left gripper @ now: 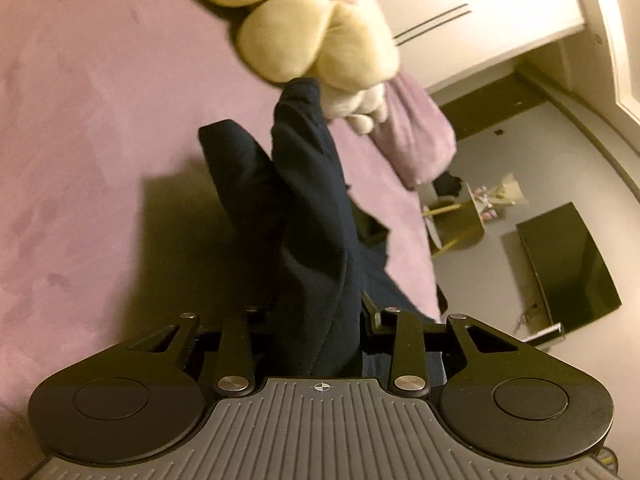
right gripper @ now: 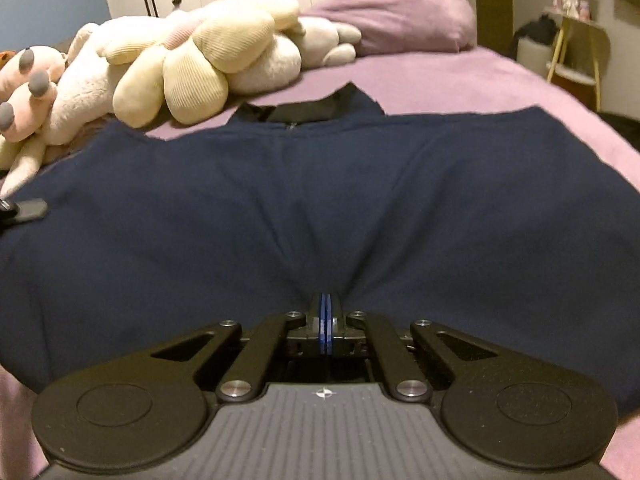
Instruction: Fold large clothes
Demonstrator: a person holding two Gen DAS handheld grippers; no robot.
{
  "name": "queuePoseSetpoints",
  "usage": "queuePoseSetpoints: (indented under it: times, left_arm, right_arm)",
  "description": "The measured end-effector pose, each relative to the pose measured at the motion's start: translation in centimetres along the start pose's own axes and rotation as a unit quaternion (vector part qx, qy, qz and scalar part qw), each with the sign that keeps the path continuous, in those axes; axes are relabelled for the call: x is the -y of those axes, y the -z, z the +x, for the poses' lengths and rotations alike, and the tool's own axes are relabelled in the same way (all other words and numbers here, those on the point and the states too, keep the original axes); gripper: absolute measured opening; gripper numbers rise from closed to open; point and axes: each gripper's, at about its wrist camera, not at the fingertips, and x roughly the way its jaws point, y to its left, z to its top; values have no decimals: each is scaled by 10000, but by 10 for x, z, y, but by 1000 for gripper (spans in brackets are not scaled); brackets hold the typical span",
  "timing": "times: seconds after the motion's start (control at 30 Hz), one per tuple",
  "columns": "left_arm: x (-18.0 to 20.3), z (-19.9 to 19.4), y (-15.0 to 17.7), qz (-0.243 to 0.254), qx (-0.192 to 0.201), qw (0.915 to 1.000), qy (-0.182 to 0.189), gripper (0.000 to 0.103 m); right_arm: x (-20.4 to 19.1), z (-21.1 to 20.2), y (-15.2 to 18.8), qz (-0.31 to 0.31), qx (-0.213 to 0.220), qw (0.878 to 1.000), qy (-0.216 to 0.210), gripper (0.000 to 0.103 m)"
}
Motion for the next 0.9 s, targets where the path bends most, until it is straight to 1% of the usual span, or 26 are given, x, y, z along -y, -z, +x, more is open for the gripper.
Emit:
queuePoseSetpoints:
  times: [0.03,0.07,0.1,0.13,0.17,0.2,0.27,0.37,0.43,0.57,0.63,0.7,0.73,0.77,0.83,0.87,0.9]
  left_arm:
    - [7,1,1,46,0,10000,15,36]
    - [15,0,2,92,-11,10000,35,36]
    - [21,1,2,118,-19,9999,54,36]
    - [27,1,3,138,-28,9999,95,36]
    - [34,4,5,107,-145,9997,177,36]
    - [43,6,8,76,-201,9995,233,35]
    - [64,7,13,271,-171,9990,306,35]
    - [100,17,20,484,-241,9974,480,35]
    - [123,30,29,679,-355,9953,593,36]
    - [172,80,61,1141,-741,9881,723,36]
    - [191,112,84,1470,-950,9816,761,36]
    - [201,142,109,1784,-1174,9746,667,37]
    - [203,162,121,1911,-1306,9713,540,41]
    - [202,181,135,2026,-1434,9679,404,48]
    - [199,204,154,2245,-1544,9617,289,54]
    - [197,210,162,2273,-1513,9616,275,59]
    - [196,207,168,2331,-1403,9617,348,63]
  right_arm:
    - [2,-7,-3,120,63,9999,-90,1]
    - [3,-16,-4,166,240,9994,-177,1]
    - [2,-25,-2,131,486,9986,-160,1]
    - [2,-28,3,72,624,9979,-175,1]
    - [3,-20,7,93,353,9990,-267,1]
    - [8,-5,12,287,-89,9985,-449,1]
    - [23,4,17,540,-125,9953,-797,1]
    - [45,-2,10,1188,-207,9840,-1314,1]
    - [59,-13,13,1497,-61,9779,-1457,1]
    - [91,-47,21,1909,421,9709,-1384,3]
    - [111,-65,24,2039,629,9693,-1226,3]
    - [130,-78,28,2172,794,9668,-1087,3]
    - [141,-84,31,2255,852,9652,-1015,3]
    - [152,-91,34,2337,920,9636,-920,3]
    - [168,-99,35,2428,983,9624,-720,4]
    - [176,-105,37,2472,1052,9613,-608,4]
    - [181,-110,38,2506,1117,9601,-542,4]
